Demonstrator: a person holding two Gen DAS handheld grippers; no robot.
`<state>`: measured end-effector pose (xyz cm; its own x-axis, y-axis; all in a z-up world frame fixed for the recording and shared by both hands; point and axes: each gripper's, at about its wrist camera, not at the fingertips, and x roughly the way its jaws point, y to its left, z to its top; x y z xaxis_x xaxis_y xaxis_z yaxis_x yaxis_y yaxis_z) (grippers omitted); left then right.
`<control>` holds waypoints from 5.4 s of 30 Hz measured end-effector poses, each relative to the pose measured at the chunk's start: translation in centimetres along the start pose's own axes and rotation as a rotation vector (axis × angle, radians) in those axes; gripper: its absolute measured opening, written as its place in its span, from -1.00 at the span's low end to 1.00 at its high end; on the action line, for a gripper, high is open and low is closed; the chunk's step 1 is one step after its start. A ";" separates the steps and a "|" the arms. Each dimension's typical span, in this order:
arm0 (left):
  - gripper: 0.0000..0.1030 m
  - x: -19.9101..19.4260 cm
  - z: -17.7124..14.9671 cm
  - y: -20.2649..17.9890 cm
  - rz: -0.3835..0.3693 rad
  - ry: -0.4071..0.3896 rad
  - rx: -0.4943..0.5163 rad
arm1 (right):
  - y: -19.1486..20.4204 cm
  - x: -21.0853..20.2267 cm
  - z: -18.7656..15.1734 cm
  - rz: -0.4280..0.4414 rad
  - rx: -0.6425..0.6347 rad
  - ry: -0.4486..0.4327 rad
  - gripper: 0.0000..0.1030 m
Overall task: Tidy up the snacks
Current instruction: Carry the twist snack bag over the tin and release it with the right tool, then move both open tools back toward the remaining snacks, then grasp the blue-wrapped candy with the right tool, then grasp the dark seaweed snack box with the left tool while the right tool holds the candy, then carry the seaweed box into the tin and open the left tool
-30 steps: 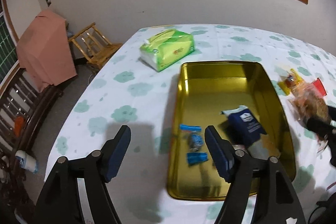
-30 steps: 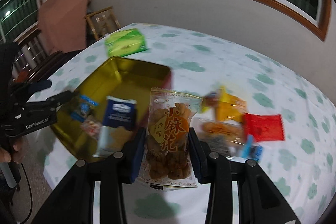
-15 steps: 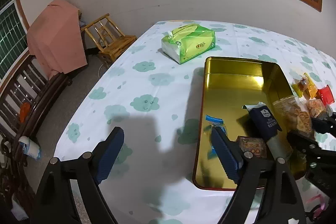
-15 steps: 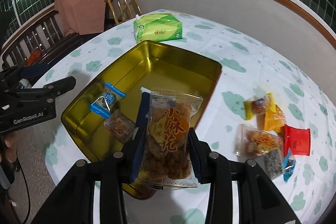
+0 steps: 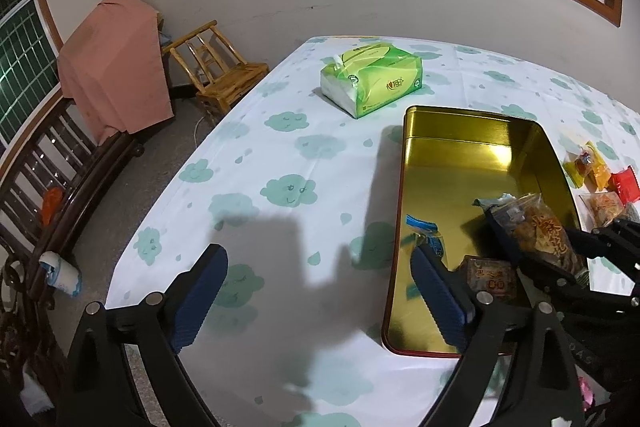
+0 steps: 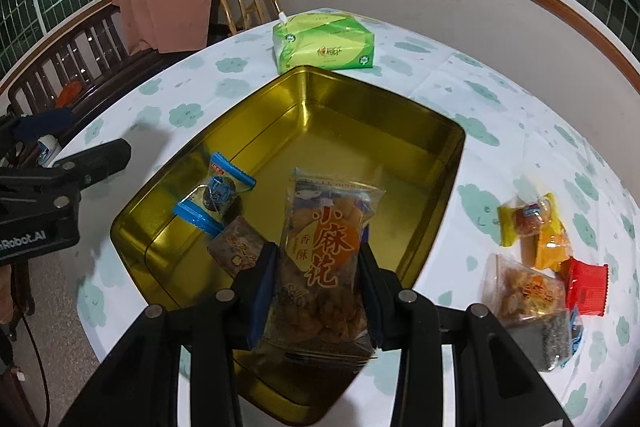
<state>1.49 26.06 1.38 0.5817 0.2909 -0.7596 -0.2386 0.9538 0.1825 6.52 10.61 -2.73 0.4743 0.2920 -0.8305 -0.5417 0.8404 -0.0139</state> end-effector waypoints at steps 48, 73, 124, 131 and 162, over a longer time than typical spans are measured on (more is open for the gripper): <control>0.90 -4.1 0.7 -19.7 -0.258 -0.027 0.225 | -21.4 -12.0 -11.5 -0.240 0.406 -0.124 0.12; 0.90 -2.9 -1.3 -26.7 -0.346 0.027 0.330 | -23.9 -3.3 -9.6 -0.050 0.114 -0.002 0.12; -0.32 -1.2 -0.9 -30.8 -0.322 0.106 0.210 | -27.3 -7.0 -17.1 -0.225 0.383 -0.098 -0.44; -0.31 -4.0 -0.5 -29.5 -0.338 0.042 0.239 | -27.1 -6.9 -16.9 -0.246 0.371 -0.090 -0.44; -0.31 -0.7 3.2 -14.1 -0.116 0.010 0.143 | -26.8 -6.7 -16.7 -0.270 0.354 -0.080 -0.44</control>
<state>6.98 12.63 1.33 0.5912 0.1785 -0.7865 -0.0571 0.9820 0.1799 6.22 -21.51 -6.08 0.6260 0.0633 -0.7772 -0.1267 0.9917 -0.0212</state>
